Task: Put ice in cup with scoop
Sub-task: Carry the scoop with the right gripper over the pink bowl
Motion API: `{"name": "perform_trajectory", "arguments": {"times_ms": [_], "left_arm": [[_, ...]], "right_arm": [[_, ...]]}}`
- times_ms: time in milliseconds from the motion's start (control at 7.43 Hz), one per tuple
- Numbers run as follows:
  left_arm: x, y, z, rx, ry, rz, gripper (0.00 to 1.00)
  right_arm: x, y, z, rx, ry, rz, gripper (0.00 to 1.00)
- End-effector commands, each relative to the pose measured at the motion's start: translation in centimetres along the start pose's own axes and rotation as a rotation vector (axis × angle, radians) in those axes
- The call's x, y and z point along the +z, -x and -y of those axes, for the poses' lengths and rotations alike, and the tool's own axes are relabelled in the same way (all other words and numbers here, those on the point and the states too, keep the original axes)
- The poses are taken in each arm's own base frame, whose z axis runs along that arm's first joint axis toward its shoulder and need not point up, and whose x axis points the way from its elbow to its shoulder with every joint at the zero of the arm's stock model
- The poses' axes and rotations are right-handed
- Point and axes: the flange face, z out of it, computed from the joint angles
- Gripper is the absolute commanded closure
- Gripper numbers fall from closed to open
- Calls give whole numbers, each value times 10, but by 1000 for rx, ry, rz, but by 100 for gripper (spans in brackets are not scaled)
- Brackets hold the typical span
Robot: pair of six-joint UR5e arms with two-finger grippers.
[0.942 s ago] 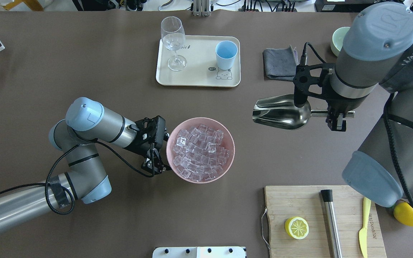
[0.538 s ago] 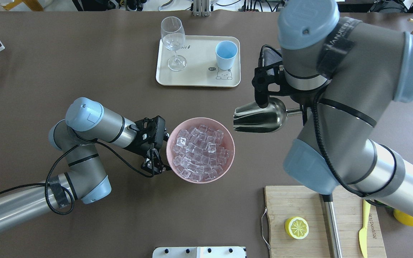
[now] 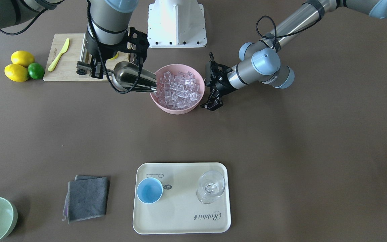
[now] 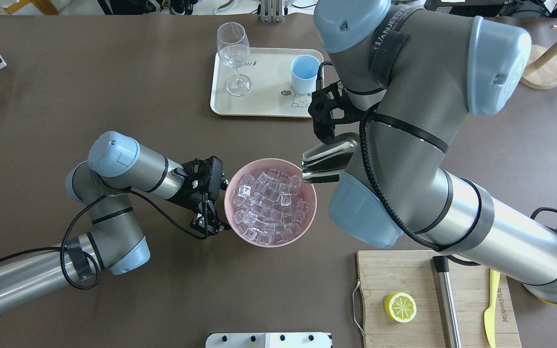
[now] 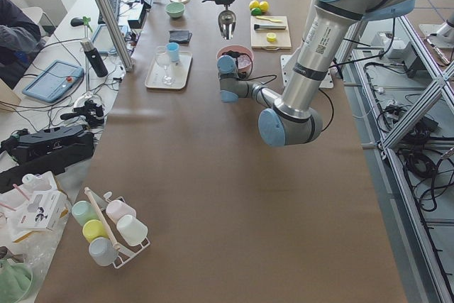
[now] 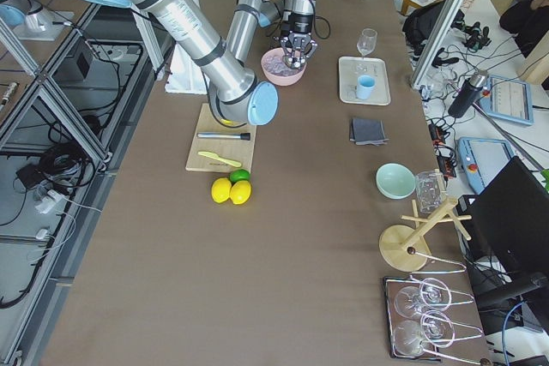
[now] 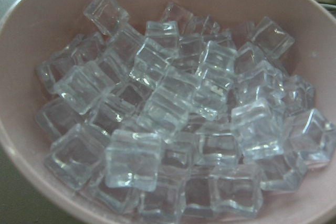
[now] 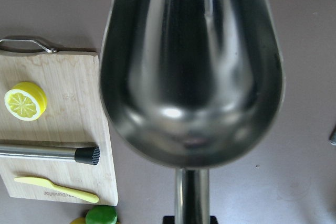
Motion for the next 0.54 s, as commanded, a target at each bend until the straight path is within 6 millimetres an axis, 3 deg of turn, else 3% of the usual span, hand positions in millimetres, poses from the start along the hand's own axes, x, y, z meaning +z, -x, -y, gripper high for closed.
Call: {"name": "perform_trajectory", "arguments": {"times_ms": [0, 135, 404], "left_arm": [[-1, -1, 1, 5, -7, 1, 2], [-1, -1, 1, 6, -9, 1, 2], [-1, -1, 1, 6, -9, 1, 2]], "right_arm": [[-1, 18, 21, -61, 89, 33, 100], [8, 29, 37, -85, 111, 37, 100], [14, 27, 42, -51, 148, 58, 100]]}}
